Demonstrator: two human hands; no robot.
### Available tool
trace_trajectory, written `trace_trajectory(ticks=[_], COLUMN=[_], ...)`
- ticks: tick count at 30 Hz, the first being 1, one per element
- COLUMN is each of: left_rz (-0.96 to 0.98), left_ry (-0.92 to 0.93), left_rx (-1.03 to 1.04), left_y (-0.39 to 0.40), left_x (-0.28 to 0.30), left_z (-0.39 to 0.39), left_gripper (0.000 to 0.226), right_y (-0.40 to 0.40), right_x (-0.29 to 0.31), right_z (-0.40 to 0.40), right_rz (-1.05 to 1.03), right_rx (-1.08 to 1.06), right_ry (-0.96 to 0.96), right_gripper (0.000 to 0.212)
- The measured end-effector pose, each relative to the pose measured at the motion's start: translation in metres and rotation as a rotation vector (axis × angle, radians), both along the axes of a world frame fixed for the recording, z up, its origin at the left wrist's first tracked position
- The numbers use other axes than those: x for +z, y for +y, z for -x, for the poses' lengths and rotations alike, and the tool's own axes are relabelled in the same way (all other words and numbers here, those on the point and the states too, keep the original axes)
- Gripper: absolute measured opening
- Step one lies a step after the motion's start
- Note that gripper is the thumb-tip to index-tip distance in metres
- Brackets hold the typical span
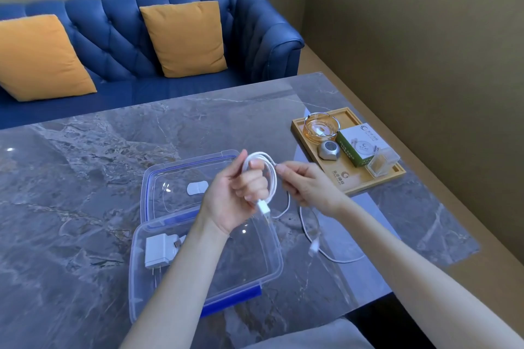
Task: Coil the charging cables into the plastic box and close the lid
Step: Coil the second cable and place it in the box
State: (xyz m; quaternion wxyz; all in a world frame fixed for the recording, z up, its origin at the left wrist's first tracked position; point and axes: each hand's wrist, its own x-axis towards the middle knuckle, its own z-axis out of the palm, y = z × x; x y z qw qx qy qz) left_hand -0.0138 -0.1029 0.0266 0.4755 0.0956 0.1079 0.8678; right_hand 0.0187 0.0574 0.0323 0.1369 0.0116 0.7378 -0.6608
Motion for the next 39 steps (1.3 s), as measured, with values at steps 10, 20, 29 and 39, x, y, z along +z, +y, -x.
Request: trace_trajectory(ticks=[10, 20, 29, 39], left_rz=[0.599, 1.24, 0.647, 0.615], left_ry=[0.07, 0.6, 0.286, 0.062], left_rx=[0.627, 0.614, 0.108, 0.274], left_y=[0.017, 0.009, 0.01, 0.023], left_x=[-0.016, -0.042, -0.009, -0.005], left_z=[0.011, 0.002, -0.021, -0.026], left_gripper=[0.03, 0.027, 0.057, 0.044], right_y=[-0.018, -0.021, 0.005, -0.024], right_x=[-0.002, 0.017, 0.011, -0.021], right_z=[-0.017, -0.018, 0.006, -0.017], right_rz=[-0.241, -0.635, -0.437, -0.136], right_rx=[0.379, 0.494, 0.042, -0.249], right_ry=[-0.225, 0.085, 0.449, 0.225], right_gripper=[0.026, 0.029, 0.02, 0.037])
